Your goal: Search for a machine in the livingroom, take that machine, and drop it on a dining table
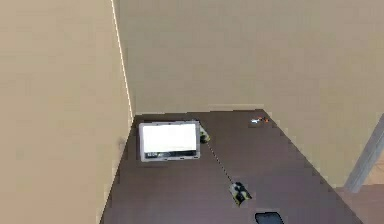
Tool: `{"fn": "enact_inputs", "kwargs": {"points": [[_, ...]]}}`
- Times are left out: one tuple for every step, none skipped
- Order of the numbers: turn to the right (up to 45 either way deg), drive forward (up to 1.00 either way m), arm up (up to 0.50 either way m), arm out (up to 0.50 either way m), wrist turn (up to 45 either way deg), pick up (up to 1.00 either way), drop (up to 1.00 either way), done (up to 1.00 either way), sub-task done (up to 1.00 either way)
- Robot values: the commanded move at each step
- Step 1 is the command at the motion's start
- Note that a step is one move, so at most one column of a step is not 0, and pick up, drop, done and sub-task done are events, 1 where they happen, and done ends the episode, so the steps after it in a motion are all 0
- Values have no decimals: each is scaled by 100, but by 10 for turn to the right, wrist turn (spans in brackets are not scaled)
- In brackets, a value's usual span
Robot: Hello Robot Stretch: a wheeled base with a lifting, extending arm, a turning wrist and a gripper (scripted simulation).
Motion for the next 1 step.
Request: {"fn": "enact_inputs", "kwargs": {"points": [[0,0,0,-48,0,0,0,0,0]]}}
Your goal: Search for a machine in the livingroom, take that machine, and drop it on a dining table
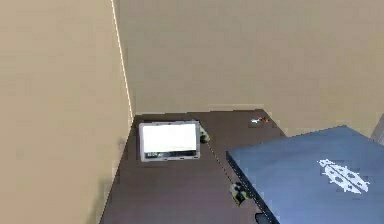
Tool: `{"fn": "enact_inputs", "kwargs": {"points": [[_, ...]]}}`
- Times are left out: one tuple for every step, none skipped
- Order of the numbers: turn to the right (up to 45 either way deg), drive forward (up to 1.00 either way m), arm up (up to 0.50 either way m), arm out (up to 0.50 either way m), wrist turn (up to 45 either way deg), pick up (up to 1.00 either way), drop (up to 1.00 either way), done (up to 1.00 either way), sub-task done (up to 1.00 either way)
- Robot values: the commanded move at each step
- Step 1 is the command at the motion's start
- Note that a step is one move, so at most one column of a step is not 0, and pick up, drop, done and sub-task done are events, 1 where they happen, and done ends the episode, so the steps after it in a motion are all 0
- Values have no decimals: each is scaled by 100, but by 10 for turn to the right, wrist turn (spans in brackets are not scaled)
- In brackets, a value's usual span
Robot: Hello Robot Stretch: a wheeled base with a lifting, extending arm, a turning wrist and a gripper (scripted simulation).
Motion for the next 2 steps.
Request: {"fn": "enact_inputs", "kwargs": {"points": [[0,0,-24,0,0,0,0,0,0],[0,0,0,0,0,0,100,0,0]]}}
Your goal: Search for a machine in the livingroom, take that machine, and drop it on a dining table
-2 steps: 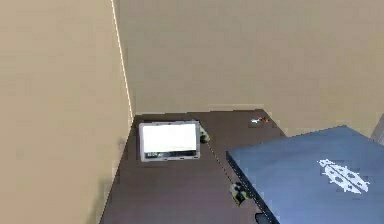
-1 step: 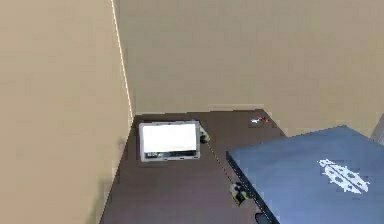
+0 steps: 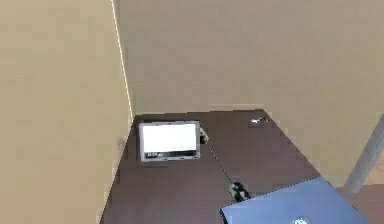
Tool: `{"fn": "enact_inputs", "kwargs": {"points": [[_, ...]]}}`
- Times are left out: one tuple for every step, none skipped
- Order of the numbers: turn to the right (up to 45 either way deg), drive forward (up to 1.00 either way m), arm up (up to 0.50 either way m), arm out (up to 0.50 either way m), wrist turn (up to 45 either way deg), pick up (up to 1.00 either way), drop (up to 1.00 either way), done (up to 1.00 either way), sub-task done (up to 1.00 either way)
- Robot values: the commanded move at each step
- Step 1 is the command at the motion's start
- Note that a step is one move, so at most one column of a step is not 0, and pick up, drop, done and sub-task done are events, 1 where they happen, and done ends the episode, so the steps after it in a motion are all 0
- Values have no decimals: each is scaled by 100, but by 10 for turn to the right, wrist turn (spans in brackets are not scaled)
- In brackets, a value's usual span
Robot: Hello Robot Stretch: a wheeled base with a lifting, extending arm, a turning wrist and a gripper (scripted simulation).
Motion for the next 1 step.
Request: {"fn": "enact_inputs", "kwargs": {"points": [[0,0,0,0,0,0,0,100,0]]}}
